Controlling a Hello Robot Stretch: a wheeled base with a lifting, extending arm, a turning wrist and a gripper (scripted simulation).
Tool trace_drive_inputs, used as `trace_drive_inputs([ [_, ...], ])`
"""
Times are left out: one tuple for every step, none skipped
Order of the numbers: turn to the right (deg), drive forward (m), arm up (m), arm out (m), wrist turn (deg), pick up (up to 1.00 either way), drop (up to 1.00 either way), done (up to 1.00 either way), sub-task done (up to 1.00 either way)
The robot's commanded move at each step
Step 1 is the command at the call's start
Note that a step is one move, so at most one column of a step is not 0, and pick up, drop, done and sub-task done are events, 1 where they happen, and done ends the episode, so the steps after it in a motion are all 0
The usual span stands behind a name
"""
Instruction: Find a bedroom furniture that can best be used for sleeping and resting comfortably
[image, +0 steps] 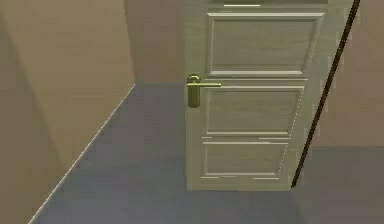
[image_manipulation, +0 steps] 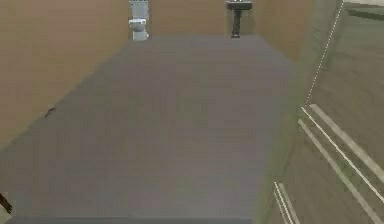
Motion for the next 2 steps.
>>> trace_drive_inputs([
  [-30.0, 0.00, 0.00, 0.00, 0.0, 0.00, 0.00, 0.00, 0.00],
  [0.0, 1.00, 0.00, 0.00, 0.0, 0.00, 0.00, 0.00, 0.00],
])
